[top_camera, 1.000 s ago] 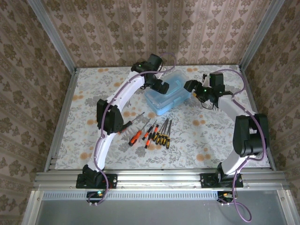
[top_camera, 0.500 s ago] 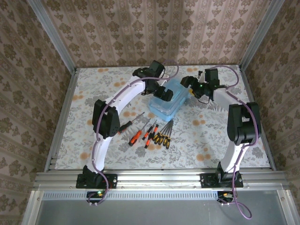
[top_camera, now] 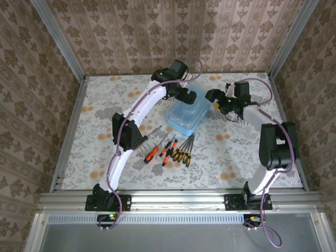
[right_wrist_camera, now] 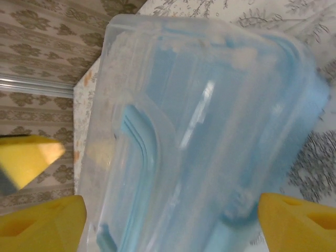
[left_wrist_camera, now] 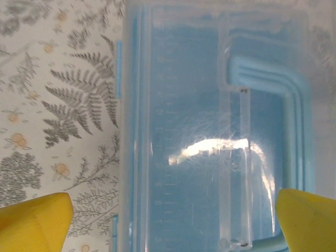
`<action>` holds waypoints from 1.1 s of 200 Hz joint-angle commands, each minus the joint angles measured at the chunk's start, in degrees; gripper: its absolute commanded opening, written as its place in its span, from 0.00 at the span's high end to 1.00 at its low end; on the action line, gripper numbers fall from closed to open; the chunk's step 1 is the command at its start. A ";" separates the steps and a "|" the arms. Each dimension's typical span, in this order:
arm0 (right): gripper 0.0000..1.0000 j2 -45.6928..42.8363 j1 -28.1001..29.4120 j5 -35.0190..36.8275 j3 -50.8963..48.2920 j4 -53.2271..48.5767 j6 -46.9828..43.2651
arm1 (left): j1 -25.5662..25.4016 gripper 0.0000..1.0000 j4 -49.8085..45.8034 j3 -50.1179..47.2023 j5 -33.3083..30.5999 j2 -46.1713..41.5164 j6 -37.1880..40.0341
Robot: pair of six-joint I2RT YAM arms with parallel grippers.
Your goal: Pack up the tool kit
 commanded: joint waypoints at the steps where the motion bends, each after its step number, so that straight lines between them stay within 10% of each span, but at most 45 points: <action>1: 0.11 -4.24 -2.63 -5.29 -8.45 8.20 3.06 | 0.23 0.00 -2.26 0.03 2.36 1.49 -1.00; 151: 0.00 10.69 -1.92 -16.72 -22.52 56.70 24.97 | 3.04 0.23 1.68 -11.03 8.64 0.29 -3.77; 220: 0.02 13.08 0.51 -16.09 -20.34 58.81 26.75 | 5.32 0.24 4.48 -15.31 12.06 -1.58 -3.63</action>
